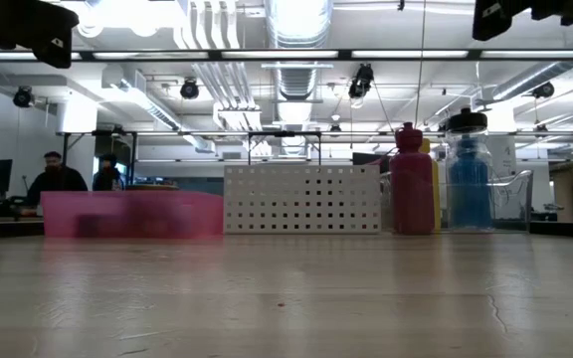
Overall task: Pick & Place Food Item
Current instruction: Return to Home Position
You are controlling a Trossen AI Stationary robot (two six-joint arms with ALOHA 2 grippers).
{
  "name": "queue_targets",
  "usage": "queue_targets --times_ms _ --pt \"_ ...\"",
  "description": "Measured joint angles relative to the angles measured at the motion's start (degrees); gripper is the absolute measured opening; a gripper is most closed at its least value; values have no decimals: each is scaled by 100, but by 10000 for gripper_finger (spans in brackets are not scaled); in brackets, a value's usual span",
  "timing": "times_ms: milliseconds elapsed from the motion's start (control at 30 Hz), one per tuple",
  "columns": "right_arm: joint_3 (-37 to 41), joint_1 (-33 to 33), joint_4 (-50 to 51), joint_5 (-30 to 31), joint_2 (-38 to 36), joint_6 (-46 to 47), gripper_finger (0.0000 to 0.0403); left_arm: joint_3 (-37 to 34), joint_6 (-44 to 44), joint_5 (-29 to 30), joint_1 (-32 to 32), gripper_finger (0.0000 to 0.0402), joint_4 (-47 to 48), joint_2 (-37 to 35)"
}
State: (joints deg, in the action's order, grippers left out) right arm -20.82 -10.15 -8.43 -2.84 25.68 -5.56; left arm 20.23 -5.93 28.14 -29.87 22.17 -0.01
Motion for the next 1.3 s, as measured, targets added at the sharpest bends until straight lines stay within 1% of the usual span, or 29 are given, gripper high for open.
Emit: queue_targets --times_ms 333,600,867,1067,1167,1300 --pt "442 0 -1 -1 -1313 -50 13 0 -8 -1 0 10 0 0" --pt "754 0 106 -6 -2533 -83 13 0 -22 -2 -4 10 0 0" --pt "830 -8 29 -45 -2467 -225 13 -17 -12 -4 -2 10 -2 0" --pt "1287 -9 0 -38 -2562 -144 13 -344 -17 -7 -2 10 -338 0" --pt "1556 -9 -230 -21 -2561 -35 13 -565 1 -20 -2 10 -507 0" --pt "2003 -9 -676 -21 -2561 -10 13 -946 0 -20 -2 10 -1002 0"
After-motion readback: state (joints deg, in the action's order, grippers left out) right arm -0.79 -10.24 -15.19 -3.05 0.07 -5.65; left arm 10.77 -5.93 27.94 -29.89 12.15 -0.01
